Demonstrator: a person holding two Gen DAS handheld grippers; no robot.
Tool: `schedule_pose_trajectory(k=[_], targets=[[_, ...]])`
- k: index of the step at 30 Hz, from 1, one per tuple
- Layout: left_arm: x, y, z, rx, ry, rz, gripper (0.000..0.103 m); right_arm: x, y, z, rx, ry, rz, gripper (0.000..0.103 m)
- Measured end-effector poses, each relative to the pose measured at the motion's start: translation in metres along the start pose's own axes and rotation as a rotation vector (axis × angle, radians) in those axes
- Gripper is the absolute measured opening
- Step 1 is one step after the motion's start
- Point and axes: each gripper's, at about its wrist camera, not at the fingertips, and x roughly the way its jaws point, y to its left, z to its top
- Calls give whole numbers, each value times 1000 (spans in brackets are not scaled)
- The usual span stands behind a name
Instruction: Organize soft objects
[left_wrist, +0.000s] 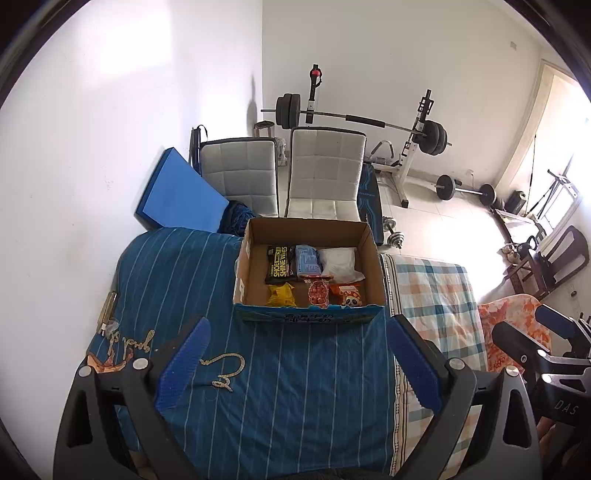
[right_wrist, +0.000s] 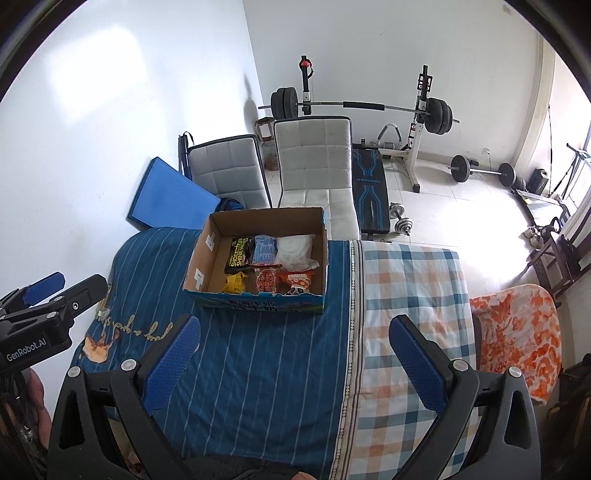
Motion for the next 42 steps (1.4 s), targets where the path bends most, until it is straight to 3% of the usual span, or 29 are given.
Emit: schedule_pose_trajectory(k=[19, 42], targets=[[-3, -1, -1, 3, -7, -5, 98, -11, 8, 8, -12, -51, -19, 103], [-3, 1, -4, -11, -7, -30, 98, -9, 7, 5, 4, -41, -19, 103]])
